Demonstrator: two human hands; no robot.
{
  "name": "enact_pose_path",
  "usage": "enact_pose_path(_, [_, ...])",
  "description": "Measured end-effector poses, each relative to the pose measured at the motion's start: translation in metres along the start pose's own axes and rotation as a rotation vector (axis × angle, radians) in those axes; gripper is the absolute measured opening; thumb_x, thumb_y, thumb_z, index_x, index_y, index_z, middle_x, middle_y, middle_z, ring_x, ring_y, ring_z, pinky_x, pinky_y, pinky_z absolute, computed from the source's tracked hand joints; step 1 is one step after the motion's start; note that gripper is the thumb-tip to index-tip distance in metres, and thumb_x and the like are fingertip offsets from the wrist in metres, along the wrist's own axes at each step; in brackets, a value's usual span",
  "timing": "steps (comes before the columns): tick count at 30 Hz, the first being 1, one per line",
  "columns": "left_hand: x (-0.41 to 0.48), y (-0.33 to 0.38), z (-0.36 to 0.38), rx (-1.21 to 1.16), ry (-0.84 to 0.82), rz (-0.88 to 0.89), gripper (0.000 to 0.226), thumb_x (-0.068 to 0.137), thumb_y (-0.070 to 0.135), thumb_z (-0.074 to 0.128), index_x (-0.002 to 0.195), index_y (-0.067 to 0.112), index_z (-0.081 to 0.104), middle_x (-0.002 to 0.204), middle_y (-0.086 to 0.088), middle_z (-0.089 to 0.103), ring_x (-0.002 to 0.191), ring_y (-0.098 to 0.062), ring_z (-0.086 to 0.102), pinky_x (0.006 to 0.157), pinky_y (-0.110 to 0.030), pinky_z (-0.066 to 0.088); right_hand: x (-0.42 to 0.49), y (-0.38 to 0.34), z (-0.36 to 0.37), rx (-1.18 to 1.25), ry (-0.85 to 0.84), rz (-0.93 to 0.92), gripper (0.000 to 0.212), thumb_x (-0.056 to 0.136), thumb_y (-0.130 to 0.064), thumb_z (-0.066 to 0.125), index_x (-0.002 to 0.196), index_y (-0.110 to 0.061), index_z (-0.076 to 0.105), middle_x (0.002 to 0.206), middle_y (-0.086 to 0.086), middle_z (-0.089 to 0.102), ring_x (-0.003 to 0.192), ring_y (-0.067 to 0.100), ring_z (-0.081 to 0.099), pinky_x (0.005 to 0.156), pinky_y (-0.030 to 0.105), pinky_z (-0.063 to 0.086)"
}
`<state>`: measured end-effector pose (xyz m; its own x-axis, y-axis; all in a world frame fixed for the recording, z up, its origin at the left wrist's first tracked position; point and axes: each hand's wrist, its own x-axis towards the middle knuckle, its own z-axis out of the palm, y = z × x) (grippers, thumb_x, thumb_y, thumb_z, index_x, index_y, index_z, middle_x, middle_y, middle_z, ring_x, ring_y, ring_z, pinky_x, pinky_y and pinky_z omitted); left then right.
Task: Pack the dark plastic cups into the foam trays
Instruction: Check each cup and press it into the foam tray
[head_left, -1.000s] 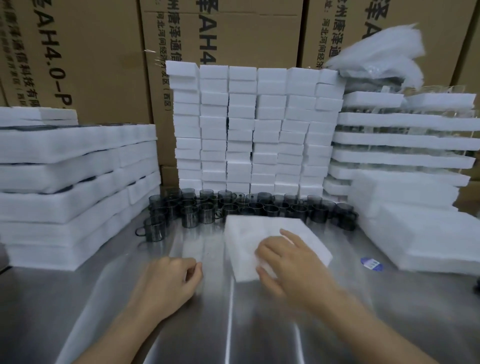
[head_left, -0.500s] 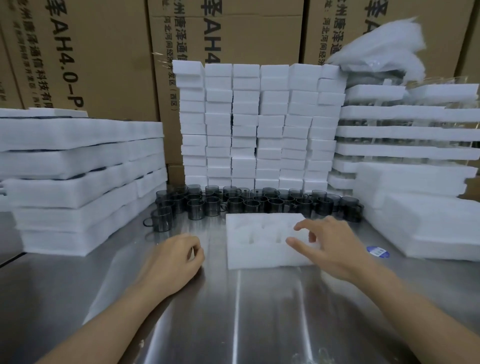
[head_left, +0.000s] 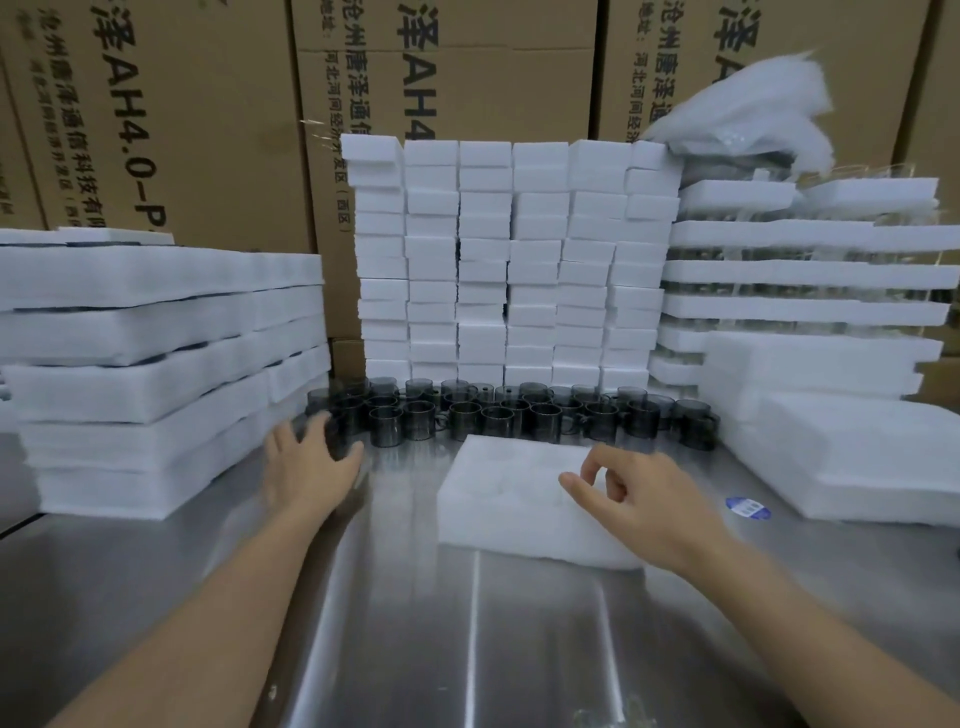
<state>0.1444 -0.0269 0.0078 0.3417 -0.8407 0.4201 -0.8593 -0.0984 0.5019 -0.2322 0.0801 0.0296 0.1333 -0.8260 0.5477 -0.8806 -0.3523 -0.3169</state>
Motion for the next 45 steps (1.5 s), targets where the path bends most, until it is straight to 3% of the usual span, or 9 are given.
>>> enact_pose_path(6, [0.008, -0.016, 0.009, 0.091, 0.052, -0.024, 0.021, 0.104, 0.047, 0.062, 0.112, 0.028, 0.067, 0.123, -0.009, 0.071, 0.117, -0.037, 0.062, 0.096, -0.048, 0.057, 0.000, 0.001, 0.002, 0.005, 0.009, 0.004, 0.038, 0.095, -0.068, 0.051, 0.082, -0.034, 0.060, 0.065, -0.032, 0.059, 0.069, -0.003, 0.058, 0.054, 0.023, 0.027])
enact_pose_path(11, [0.001, -0.003, -0.004, -0.082, 0.147, 0.109, 0.010, 0.106, 0.039, 0.063, 0.103, 0.031, 0.067, 0.106, -0.002, 0.074, 0.093, -0.026, 0.066, 0.080, -0.045, 0.059, -0.001, -0.003, 0.001, 0.000, -0.004, 0.001, 0.033, 0.097, -0.061, 0.055, 0.085, -0.031, 0.062, 0.066, -0.032, 0.060, 0.068, -0.002, 0.057, 0.056, 0.025, 0.031])
enact_pose_path(17, [-0.039, 0.066, -0.031, -0.453, 0.288, 0.549, 0.027, 0.090, 0.036, 0.084, 0.108, 0.035, 0.064, 0.115, 0.014, 0.063, 0.111, -0.016, 0.057, 0.089, -0.034, 0.047, -0.005, -0.016, 0.001, 0.055, 0.072, -0.049, 0.016, 0.099, -0.051, 0.060, 0.107, -0.039, 0.067, 0.089, -0.018, 0.061, 0.092, -0.003, 0.056, 0.075, 0.025, 0.040])
enact_pose_path(21, [-0.084, 0.105, -0.028, -0.542, 0.254, 0.971, 0.046, 0.093, 0.040, 0.083, 0.133, 0.028, 0.064, 0.133, 0.013, 0.064, 0.127, -0.013, 0.060, 0.110, -0.027, 0.046, -0.007, -0.024, 0.001, 0.249, 0.137, -0.148, 0.053, 0.099, -0.061, 0.057, 0.149, -0.044, 0.050, 0.122, -0.023, 0.057, 0.118, 0.005, 0.058, 0.091, 0.024, 0.048])
enact_pose_path(24, [-0.106, 0.121, -0.018, -0.580, 0.231, 1.134, 0.053, 0.093, 0.029, 0.086, 0.140, 0.024, 0.062, 0.140, 0.003, 0.064, 0.135, -0.017, 0.059, 0.115, -0.032, 0.046, -0.009, -0.029, 0.001, 0.360, 0.126, -0.253, 0.067, 0.096, -0.063, 0.062, 0.157, -0.049, 0.037, 0.141, -0.027, 0.053, 0.132, 0.006, 0.056, 0.096, 0.021, 0.048])
enact_pose_path(30, [-0.116, 0.123, -0.017, -0.613, 0.225, 1.154, 0.065, 0.090, 0.010, 0.086, 0.146, 0.025, 0.056, 0.152, -0.001, 0.055, 0.146, -0.018, 0.051, 0.119, -0.026, 0.042, -0.008, -0.035, 0.000, 0.313, 0.342, -0.362, 0.062, 0.091, -0.042, 0.079, 0.147, -0.029, 0.056, 0.136, -0.019, 0.060, 0.127, 0.011, 0.059, 0.098, 0.029, 0.052])
enact_pose_path(35, [-0.116, 0.122, -0.018, -0.669, 0.079, 0.911, 0.079, 0.090, 0.034, 0.083, 0.159, 0.030, 0.045, 0.159, 0.017, 0.047, 0.148, -0.011, 0.046, 0.119, -0.031, 0.044, -0.008, -0.037, -0.001, 0.283, 0.466, -0.371, 0.062, 0.088, -0.045, 0.082, 0.141, -0.019, 0.062, 0.132, -0.009, 0.062, 0.126, 0.012, 0.058, 0.098, 0.034, 0.055])
enact_pose_path(40, [-0.114, 0.117, -0.020, -0.623, 0.053, 0.878, 0.078, 0.090, 0.053, 0.073, 0.159, 0.029, 0.048, 0.149, 0.019, 0.058, 0.139, -0.004, 0.054, 0.107, -0.042, 0.055, -0.008, -0.037, -0.001, 0.309, 0.424, -0.345, 0.066, 0.088, -0.047, 0.083, 0.144, -0.022, 0.059, 0.132, -0.011, 0.062, 0.125, 0.013, 0.058, 0.098, 0.035, 0.054])
enact_pose_path(45, [-0.114, 0.119, -0.019, -0.699, -0.005, 0.759, 0.078, 0.088, 0.061, 0.073, 0.157, 0.035, 0.050, 0.133, 0.024, 0.062, 0.127, -0.006, 0.060, 0.099, -0.023, 0.050, -0.006, -0.035, -0.001, 0.378, 0.320, -0.432, 0.077, 0.088, -0.024, 0.076, 0.157, -0.035, 0.042, 0.147, -0.019, 0.052, 0.134, 0.017, 0.055, 0.106, 0.026, 0.047])
